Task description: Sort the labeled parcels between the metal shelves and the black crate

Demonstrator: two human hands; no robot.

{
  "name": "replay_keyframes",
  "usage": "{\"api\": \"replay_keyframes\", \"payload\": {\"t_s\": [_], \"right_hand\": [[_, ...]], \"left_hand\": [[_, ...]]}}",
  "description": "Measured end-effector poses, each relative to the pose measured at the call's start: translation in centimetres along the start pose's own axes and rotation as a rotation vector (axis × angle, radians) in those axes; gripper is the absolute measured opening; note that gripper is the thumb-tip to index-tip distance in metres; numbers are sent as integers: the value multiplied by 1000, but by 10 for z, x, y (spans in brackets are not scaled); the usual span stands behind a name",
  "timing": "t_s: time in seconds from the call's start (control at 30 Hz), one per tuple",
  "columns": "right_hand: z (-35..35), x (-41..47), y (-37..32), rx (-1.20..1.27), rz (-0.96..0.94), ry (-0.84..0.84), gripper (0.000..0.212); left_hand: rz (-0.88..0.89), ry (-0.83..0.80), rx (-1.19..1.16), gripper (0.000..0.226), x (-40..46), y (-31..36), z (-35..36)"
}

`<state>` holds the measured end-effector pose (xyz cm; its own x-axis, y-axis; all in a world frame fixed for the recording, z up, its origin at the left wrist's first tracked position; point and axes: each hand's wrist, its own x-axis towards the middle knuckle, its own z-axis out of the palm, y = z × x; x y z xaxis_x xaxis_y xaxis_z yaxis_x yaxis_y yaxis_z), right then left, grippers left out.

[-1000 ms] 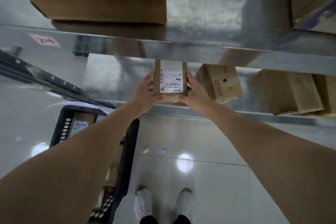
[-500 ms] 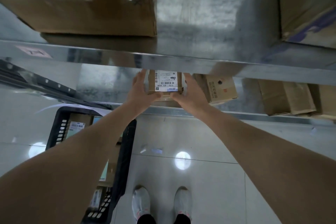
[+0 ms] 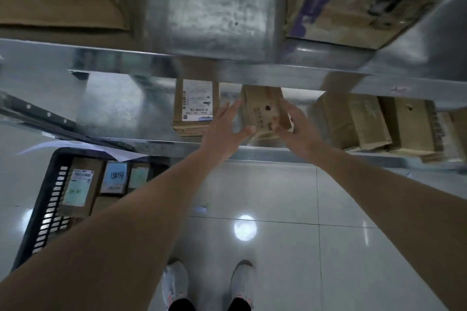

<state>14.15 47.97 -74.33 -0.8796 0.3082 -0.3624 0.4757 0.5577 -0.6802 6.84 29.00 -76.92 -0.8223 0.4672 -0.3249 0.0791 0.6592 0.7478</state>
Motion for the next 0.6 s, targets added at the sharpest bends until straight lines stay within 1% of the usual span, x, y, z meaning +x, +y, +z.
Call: {"api": "replay_keyframes", "payload": {"t_s": [0.1, 0.2, 0.3, 0.37, 0.53, 0.6], "right_hand": [[3, 7, 12, 151, 15, -71, 64], [6, 21, 22, 224, -32, -122, 79], [2, 26, 24, 282, 13, -138, 86], [1, 28, 27, 325, 28, -145, 86], [4, 18, 33, 392, 31, -118, 91], [6, 5, 34, 442, 49, -107, 95]], "left_hand": [[20, 16, 43, 76, 6, 7, 18], [92, 85, 113, 71, 13, 14, 29], [17, 64, 162, 76, 21, 15, 40], [-22, 47, 196, 81, 23, 16, 43], [-61, 18, 166, 83, 9, 30, 43], [-40, 11, 68, 86, -2, 37, 43]]}}
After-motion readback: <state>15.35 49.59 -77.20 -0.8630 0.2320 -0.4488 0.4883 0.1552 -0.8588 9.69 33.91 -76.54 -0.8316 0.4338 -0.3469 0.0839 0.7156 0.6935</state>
